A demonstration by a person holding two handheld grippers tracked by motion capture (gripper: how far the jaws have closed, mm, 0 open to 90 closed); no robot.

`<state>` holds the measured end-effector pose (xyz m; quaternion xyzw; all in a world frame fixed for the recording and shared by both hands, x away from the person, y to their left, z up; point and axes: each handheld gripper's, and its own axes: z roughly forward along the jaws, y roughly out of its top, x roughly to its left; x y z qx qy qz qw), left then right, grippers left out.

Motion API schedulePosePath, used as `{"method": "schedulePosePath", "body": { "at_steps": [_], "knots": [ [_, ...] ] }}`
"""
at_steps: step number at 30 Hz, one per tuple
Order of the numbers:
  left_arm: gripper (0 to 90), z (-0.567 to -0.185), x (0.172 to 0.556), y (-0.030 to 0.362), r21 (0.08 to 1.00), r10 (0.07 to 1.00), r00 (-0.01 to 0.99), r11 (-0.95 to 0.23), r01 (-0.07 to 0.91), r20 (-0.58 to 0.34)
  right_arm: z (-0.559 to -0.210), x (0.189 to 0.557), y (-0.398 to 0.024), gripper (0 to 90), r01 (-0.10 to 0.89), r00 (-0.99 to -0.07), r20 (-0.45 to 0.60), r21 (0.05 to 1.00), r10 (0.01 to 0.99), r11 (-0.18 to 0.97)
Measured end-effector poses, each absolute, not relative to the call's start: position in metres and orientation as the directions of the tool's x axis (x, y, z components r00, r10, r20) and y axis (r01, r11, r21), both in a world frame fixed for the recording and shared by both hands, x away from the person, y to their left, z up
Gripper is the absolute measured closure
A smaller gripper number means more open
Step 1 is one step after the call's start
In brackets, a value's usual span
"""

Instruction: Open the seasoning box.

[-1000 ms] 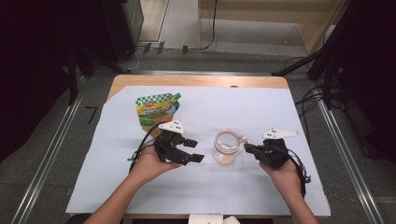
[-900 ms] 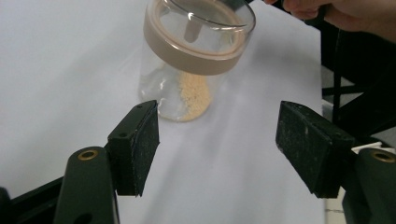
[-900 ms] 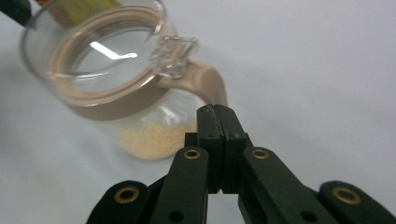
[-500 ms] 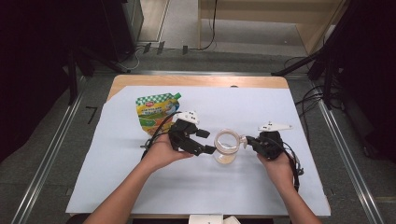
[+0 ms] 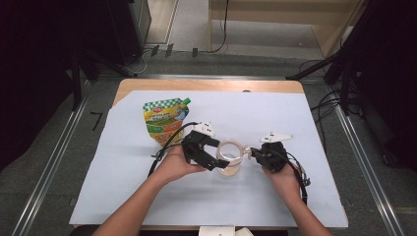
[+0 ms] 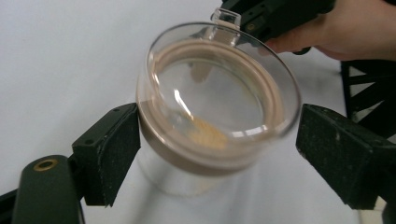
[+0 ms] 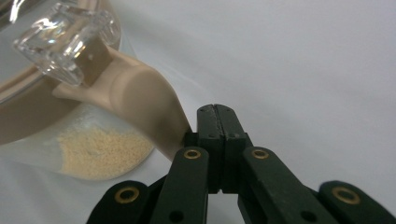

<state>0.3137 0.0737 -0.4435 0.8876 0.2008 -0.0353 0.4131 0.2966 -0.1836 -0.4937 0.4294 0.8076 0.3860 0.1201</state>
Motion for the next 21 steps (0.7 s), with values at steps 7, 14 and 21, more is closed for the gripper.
{"method": "schedulePosePath", "body": {
  "at_steps": [7, 14, 21],
  "knots": [
    [7.2, -0.456, 0.308, 0.07, 0.749, 0.341, 0.92, -0.554, 0.362, -0.192, -0.492, 0.292, -0.17, 90.0, 0.586, -0.622, 0.15, 0.74, 0.768, 0.33],
    [10.6, -0.462, 0.294, 0.058, 0.733, 0.374, 0.927, -0.629, 0.26, -0.009, -0.492, 0.292, -0.17, 90.0, 0.586, -0.625, 0.15, 0.738, 0.766, 0.333],
    [10.6, -0.459, 0.295, 0.062, 0.729, 0.377, 0.926, -0.623, 0.283, -0.038, -0.491, 0.291, -0.169, 90.0, 0.583, -0.63, 0.151, 0.74, 0.762, 0.335]
  ]
}}
